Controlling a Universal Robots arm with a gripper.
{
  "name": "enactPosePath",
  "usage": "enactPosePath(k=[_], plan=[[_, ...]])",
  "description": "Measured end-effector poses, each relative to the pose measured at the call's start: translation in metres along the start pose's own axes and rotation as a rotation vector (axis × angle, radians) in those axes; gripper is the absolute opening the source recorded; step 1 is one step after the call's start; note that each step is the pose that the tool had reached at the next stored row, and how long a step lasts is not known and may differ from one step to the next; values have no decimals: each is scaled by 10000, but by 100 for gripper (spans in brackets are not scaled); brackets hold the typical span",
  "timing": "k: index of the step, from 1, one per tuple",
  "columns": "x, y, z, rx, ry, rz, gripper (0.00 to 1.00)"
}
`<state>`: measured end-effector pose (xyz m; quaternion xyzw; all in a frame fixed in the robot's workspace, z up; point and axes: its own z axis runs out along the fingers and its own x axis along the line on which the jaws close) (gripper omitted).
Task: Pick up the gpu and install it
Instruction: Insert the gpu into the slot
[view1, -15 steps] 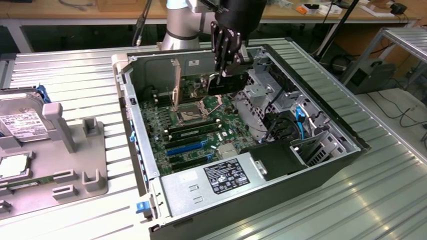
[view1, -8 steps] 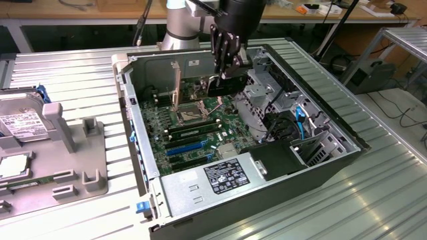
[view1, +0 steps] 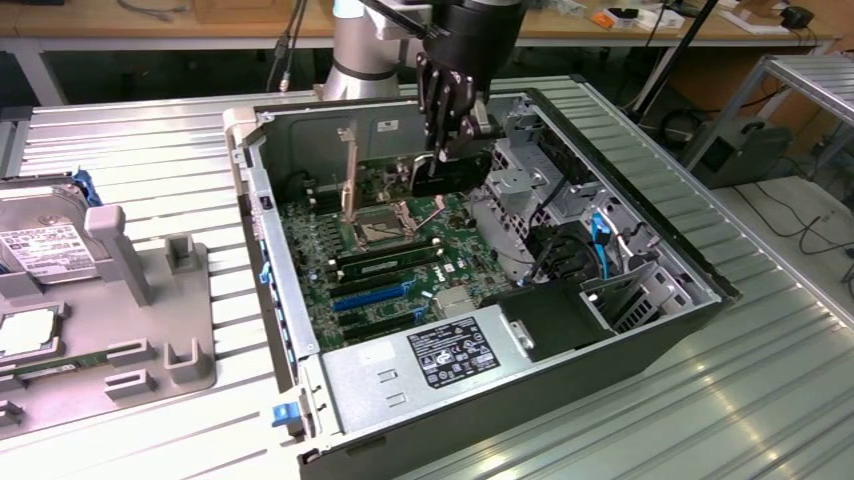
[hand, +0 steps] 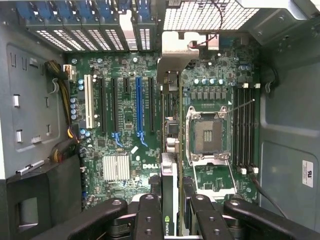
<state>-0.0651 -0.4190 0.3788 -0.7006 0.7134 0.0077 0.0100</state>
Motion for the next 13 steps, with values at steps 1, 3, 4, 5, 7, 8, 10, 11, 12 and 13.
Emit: enactPosePath(k=[1, 3, 4, 5, 7, 8, 10, 11, 12, 13], plan=[[0, 6, 4, 4, 0, -1, 27], [1, 27, 18, 16, 0, -1, 27], [1, 30, 21, 18, 0, -1, 27], [1, 31, 26, 21, -1, -2, 27], [2, 37, 35, 25, 0, -1, 27], [2, 41, 41, 28, -1, -1, 27], [2, 43, 57, 33, 0, -2, 27], [2, 44, 63, 34, 0, -1, 27], [2, 44, 67, 35, -1, -2, 27], [3, 45, 71, 35, -1, -1, 27]])
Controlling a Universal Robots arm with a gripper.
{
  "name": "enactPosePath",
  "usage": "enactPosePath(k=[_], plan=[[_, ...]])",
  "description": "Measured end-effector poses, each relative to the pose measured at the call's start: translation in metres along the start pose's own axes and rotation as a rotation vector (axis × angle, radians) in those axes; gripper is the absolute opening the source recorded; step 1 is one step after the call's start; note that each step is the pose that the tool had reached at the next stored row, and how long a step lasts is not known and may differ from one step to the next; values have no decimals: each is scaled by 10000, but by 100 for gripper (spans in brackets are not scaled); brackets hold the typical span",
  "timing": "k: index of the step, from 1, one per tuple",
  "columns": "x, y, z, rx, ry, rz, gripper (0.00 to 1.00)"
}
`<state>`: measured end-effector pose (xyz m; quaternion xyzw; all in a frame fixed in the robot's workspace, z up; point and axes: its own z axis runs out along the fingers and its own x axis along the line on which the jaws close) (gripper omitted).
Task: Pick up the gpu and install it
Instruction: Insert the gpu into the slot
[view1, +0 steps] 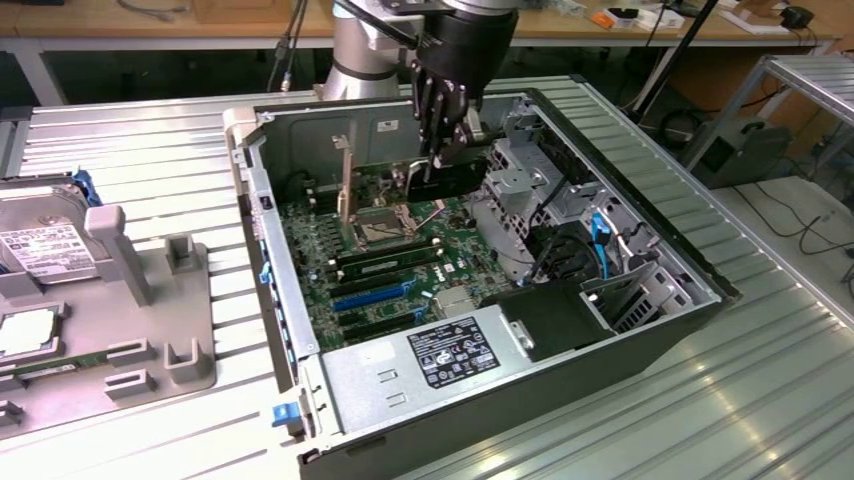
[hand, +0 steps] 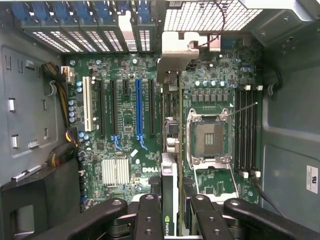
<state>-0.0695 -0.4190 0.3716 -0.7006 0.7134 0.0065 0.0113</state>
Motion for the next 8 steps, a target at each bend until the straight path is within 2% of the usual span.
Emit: enactPosePath(k=[8], plan=[[1, 13, 40, 9, 0, 0, 27]])
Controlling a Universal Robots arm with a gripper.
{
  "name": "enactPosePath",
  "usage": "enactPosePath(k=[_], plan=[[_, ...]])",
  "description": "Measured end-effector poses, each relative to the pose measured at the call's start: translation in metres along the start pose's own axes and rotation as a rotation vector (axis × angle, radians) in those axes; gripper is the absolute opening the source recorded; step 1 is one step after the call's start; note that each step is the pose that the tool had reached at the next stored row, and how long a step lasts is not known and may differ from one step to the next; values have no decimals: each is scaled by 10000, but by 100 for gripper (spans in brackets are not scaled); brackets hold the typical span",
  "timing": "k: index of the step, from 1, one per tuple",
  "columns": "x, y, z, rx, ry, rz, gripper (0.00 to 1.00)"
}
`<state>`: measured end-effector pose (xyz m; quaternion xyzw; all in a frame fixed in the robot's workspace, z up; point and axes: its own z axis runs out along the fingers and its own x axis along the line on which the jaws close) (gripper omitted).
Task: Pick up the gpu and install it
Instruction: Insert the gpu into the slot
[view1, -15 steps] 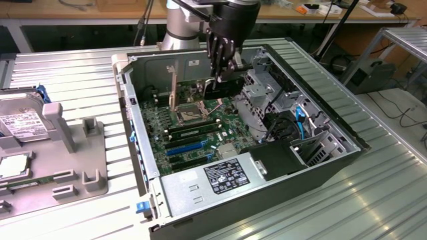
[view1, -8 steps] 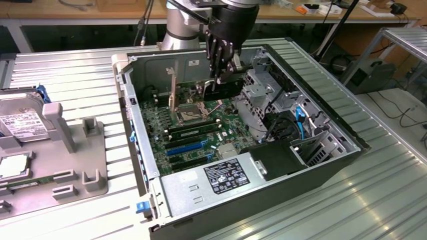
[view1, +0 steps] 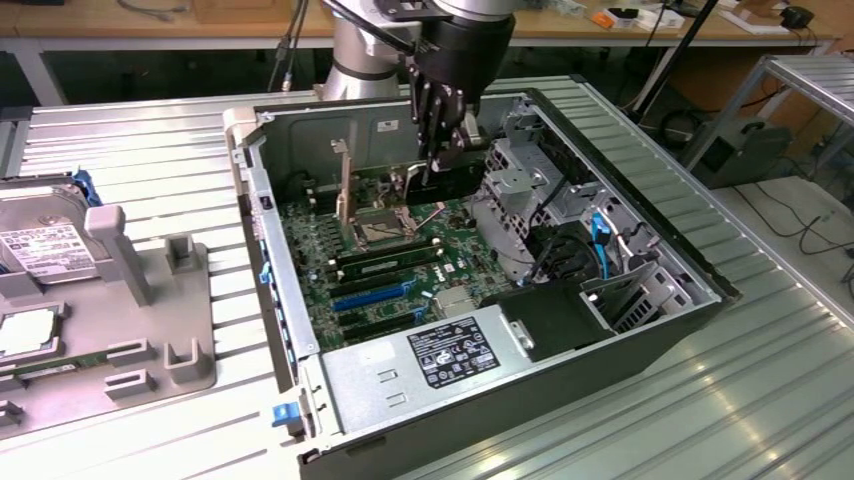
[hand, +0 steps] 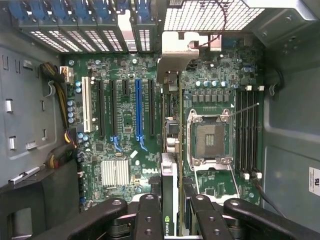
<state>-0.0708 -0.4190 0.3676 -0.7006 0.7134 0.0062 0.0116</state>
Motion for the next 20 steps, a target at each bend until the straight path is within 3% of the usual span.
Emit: enactPosePath(k=[20], plan=[[2, 4, 92, 8, 0, 0, 27]])
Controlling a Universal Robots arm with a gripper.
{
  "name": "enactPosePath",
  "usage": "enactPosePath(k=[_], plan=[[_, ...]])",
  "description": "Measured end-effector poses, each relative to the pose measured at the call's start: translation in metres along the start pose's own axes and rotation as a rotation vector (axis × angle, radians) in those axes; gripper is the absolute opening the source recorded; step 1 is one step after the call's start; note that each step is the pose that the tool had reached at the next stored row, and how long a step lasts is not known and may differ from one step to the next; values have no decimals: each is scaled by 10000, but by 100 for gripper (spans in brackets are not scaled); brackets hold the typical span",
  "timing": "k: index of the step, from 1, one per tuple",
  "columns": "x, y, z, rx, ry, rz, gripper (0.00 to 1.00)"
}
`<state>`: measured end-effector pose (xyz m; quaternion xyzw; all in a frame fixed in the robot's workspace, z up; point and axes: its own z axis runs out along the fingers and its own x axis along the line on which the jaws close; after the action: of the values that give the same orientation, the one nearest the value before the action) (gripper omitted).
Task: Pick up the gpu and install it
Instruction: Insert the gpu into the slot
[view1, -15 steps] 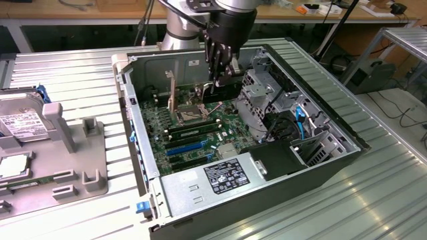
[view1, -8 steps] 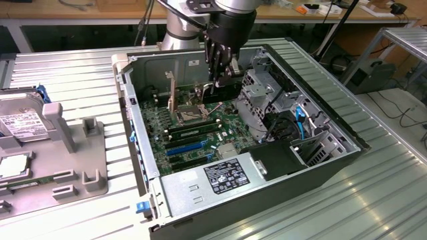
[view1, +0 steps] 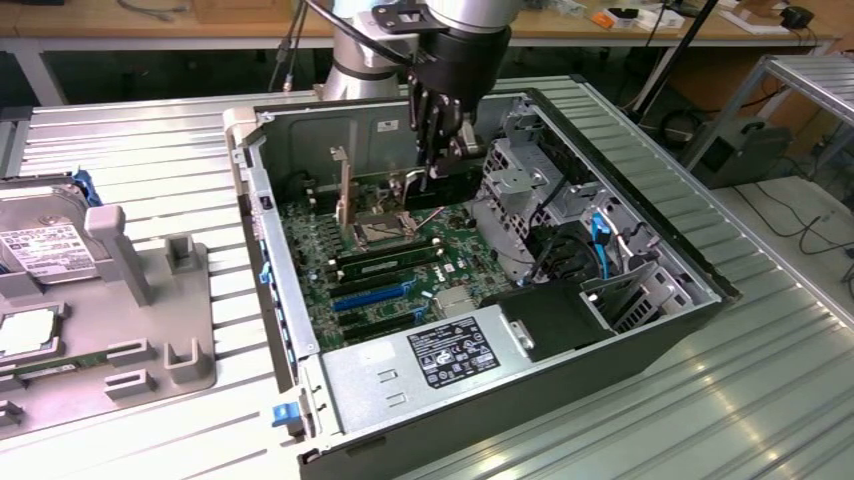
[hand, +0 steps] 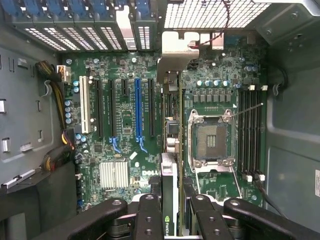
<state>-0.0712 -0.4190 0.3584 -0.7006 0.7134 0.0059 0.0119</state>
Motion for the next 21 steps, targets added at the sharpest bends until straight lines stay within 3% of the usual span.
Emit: enactPosePath(k=[21], plan=[[3, 1, 100, 3, 0, 0, 27]])
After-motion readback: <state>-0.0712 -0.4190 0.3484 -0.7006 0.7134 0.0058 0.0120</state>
